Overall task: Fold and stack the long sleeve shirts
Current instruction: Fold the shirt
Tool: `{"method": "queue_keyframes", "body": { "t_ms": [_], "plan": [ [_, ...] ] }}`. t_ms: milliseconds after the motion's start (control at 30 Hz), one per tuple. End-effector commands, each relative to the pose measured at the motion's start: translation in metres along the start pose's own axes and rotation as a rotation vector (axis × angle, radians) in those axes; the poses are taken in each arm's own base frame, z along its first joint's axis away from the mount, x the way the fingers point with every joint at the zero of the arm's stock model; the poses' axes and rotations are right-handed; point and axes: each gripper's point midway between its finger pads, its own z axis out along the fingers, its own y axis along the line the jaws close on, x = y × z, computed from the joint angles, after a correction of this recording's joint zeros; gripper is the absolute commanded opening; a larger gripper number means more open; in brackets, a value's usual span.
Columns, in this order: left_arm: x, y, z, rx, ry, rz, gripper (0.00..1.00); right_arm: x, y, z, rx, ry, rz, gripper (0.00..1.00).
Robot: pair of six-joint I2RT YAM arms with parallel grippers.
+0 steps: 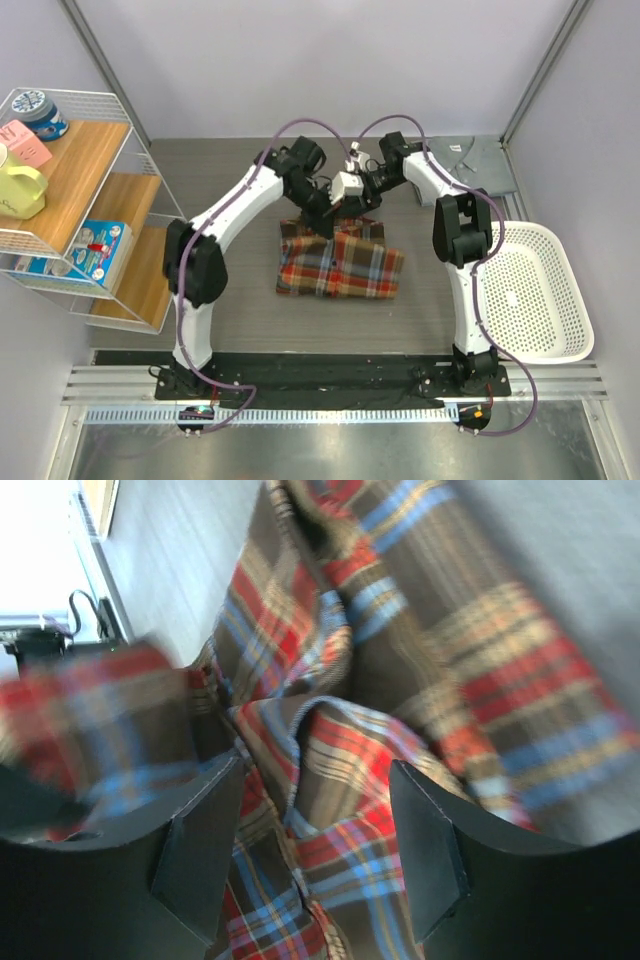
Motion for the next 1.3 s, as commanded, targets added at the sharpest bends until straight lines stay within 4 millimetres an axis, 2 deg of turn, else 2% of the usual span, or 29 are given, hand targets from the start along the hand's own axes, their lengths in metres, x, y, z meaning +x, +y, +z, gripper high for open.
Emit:
{"method": "queue_keyframes", "body": {
  "t_ms": [0, 33, 67, 100, 167, 200, 233, 300, 333, 400, 433, 467, 600, 733, 767, 833, 867, 900, 933, 967, 1000, 1033, 1067, 1100, 1133, 1167, 1200, 1233, 1267],
  "plan": [
    [0.006, 0.042, -0.01, 0.125, -0.03, -0.004, 0.12, -0.023, -0.009, -0.026, 0.029, -0.064, -0.016, 0.67],
    [0.008, 0.054, -0.008, 0.124, -0.035, -0.019, 0.29, -0.027, -0.014, -0.032, 0.044, -0.077, -0.026, 0.68],
    [0.01, 0.064, -0.007, 0.121, -0.042, -0.036, 0.31, -0.028, -0.02, -0.033, 0.062, -0.078, -0.038, 0.68],
    [0.014, 0.085, -0.009, 0.099, -0.053, -0.061, 0.33, -0.029, -0.023, -0.035, 0.072, -0.081, -0.052, 0.69],
    [0.018, 0.106, -0.015, 0.036, -0.044, -0.094, 0.48, -0.035, -0.029, -0.042, 0.116, -0.089, -0.097, 0.68],
    [0.021, 0.117, -0.023, 0.0, -0.054, -0.114, 0.51, -0.036, -0.034, -0.044, 0.154, -0.088, -0.112, 0.69],
    [0.015, 0.129, -0.03, -0.053, -0.088, -0.118, 0.55, -0.04, -0.039, -0.047, 0.18, -0.099, -0.137, 0.68],
    [0.02, 0.142, -0.039, -0.122, -0.102, -0.151, 0.6, -0.046, -0.039, -0.051, 0.213, -0.125, -0.166, 0.69],
    [0.011, 0.137, -0.052, -0.156, -0.126, -0.152, 0.63, -0.047, -0.044, -0.048, 0.213, -0.141, -0.179, 0.69],
    [0.018, 0.136, -0.043, -0.18, -0.121, -0.156, 0.66, -0.047, -0.041, -0.042, 0.184, -0.149, -0.193, 0.69],
    [0.015, 0.13, -0.047, -0.191, -0.128, -0.143, 0.68, -0.047, -0.041, -0.039, 0.173, -0.146, -0.192, 0.68],
    [0.023, 0.127, -0.033, -0.187, -0.103, -0.142, 0.69, -0.046, -0.038, -0.033, 0.159, -0.138, -0.195, 0.69],
    [0.037, 0.125, -0.011, -0.215, -0.058, -0.136, 0.71, -0.045, -0.032, -0.007, 0.128, -0.118, -0.235, 0.66],
    [0.049, 0.131, 0.004, -0.228, -0.021, -0.135, 0.7, -0.029, -0.051, 0.015, 0.168, -0.064, -0.214, 0.53],
    [0.054, 0.127, 0.008, -0.211, -0.004, -0.133, 0.69, -0.024, -0.057, 0.016, 0.184, -0.054, -0.207, 0.48],
    [0.074, 0.116, 0.017, -0.179, 0.045, -0.132, 0.67, -0.007, -0.066, 0.018, 0.21, -0.014, -0.195, 0.46],
    [0.077, 0.108, 0.017, -0.169, 0.055, -0.117, 0.66, -0.001, -0.068, 0.018, 0.216, -0.002, -0.189, 0.45],
    [0.083, 0.102, 0.02, -0.158, 0.07, -0.107, 0.65, 0.014, -0.071, 0.02, 0.215, 0.025, -0.162, 0.45],
    [0.099, 0.092, 0.028, -0.136, 0.101, -0.12, 0.64, 0.02, -0.069, 0.02, 0.215, 0.038, -0.167, 0.44],
    [0.098, 0.082, 0.027, -0.132, 0.105, -0.102, 0.64, 0.023, -0.063, 0.015, 0.217, 0.041, -0.168, 0.44],
    [0.102, 0.074, 0.029, -0.117, 0.112, -0.104, 0.62, 0.04, -0.061, 0.016, 0.207, 0.065, -0.143, 0.44],
    [0.113, 0.062, 0.034, -0.092, 0.132, -0.123, 0.62, 0.047, -0.058, 0.015, 0.201, 0.075, -0.136, 0.44],
    [0.114, 0.051, 0.037, -0.067, 0.129, -0.128, 0.62, 0.048, -0.045, 0.008, 0.188, 0.064, -0.145, 0.44],
    [0.11, 0.041, 0.032, -0.063, 0.115, -0.134, 0.61, 0.067, -0.041, 0.01, 0.173, 0.091, -0.113, 0.43],
    [0.119, 0.027, 0.035, -0.032, 0.128, -0.157, 0.61, 0.073, -0.034, 0.01, 0.161, 0.098, -0.114, 0.43],
    [0.118, 0.016, 0.035, 0.001, 0.109, -0.166, 0.61, 0.073, -0.018, 0.003, 0.153, 0.082, -0.136, 0.43],
    [0.112, 0.006, 0.026, 0.004, 0.085, -0.156, 0.61, 0.091, -0.009, 0.006, 0.122, 0.105, -0.105, 0.43],
    [0.113, -0.003, 0.024, 0.021, 0.078, -0.172, 0.62, 0.094, 0.002, 0.003, 0.107, 0.101, -0.108, 0.44],
    [0.109, -0.008, 0.019, 0.022, 0.064, -0.173, 0.62, 0.106, 0.01, 0.004, 0.092, 0.115, -0.083, 0.45]
  ]
}}
